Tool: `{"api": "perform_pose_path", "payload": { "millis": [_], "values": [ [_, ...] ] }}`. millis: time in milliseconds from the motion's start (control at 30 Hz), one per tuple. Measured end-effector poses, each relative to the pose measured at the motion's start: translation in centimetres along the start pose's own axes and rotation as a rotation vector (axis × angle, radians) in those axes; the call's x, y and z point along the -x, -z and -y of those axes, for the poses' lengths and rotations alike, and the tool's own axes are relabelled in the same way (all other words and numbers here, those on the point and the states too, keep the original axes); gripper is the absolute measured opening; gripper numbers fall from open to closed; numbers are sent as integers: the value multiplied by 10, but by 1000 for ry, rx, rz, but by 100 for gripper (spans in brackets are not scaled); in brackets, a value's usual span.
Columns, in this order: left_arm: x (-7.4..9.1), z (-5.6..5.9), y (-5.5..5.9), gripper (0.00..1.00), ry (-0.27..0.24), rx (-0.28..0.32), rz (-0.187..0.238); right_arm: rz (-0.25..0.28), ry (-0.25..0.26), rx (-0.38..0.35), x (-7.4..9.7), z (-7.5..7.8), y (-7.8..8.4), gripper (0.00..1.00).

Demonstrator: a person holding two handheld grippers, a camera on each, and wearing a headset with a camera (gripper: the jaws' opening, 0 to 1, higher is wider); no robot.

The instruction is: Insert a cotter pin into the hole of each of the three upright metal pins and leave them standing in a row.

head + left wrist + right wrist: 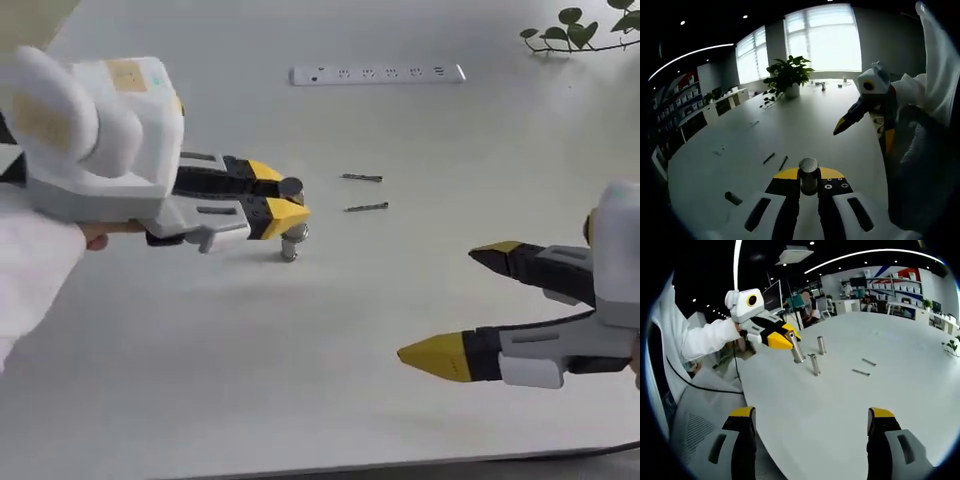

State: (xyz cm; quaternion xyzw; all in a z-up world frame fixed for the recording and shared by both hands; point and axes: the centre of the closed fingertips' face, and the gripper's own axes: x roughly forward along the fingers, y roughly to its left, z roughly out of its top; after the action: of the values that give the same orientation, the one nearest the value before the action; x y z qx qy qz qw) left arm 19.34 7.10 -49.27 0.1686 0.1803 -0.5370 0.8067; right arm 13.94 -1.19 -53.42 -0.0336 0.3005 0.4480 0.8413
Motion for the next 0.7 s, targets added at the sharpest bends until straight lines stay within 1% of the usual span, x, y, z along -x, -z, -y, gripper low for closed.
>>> {"api": "perform_pose_path", "payload": {
  "millis": [67,133,167,267,300,400,533,700],
  "values": [
    [-10,5,5,10,16,42,14,5,5,-9,2,1,1,90],
    [-19,11,10,10,36,43,6,7,10,-13,3,2,1,90],
    [-24,17,14,10,52,34,-8,8,12,-15,3,3,2,90],
    [-34,26,20,10,85,26,-25,11,15,-23,4,3,3,90],
    [-35,29,21,10,96,14,-28,9,15,-24,4,3,4,90],
    [-42,33,26,10,107,-1,-44,8,15,-29,3,2,6,90],
    [-48,33,30,10,112,10,-50,6,12,-35,2,1,8,90],
    [-55,37,38,10,114,15,-75,2,9,-39,0,1,9,90]
  ]
}}
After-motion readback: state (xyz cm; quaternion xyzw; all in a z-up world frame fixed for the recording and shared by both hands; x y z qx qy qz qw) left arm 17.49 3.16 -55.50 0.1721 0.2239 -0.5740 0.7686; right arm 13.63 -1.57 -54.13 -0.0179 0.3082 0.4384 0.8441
